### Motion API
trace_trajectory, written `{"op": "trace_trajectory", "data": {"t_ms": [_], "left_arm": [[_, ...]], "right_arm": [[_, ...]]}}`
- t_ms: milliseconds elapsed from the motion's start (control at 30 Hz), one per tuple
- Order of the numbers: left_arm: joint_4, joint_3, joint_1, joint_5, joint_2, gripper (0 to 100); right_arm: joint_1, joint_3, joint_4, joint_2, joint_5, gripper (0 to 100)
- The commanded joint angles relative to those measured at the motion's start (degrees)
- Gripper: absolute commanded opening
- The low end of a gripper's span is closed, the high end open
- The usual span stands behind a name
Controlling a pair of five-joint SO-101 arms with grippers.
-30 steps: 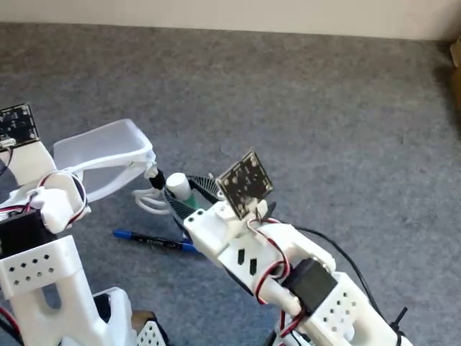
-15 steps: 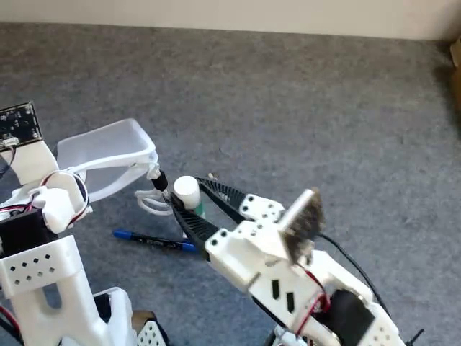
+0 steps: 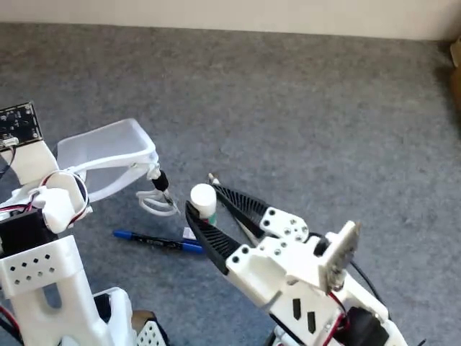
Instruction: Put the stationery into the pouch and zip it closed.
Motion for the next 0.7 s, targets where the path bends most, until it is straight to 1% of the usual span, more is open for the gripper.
{"op": "trace_trajectory", "data": {"t_ms": [0, 67, 267, 500, 667], "left_arm": [[-1.0, -1.1, 1.4, -0.6, -0.2, 1], [-1.0, -1.1, 1.4, -0.6, -0.2, 1], [-0.8, -1.1, 1.4, -0.6, -0.2, 1], [-0.8, -1.1, 1.4, -0.6, -0.2, 1], [-0.8, -1.1, 1.4, -0.6, -0.2, 1]], "right_arm": [[-0.5, 2.2, -4.1, -3.9, 5.7, 0.5], [-0.5, 5.2, -9.0, -4.1, 7.7, 0.5], [-0.5, 15.1, -25.4, -4.1, 7.6, 0.5], [-0.5, 23.3, -44.0, -4.0, 8.0, 0.5], [-2.5, 26.0, -50.9, 0.5, 8.0, 0.5]]}}
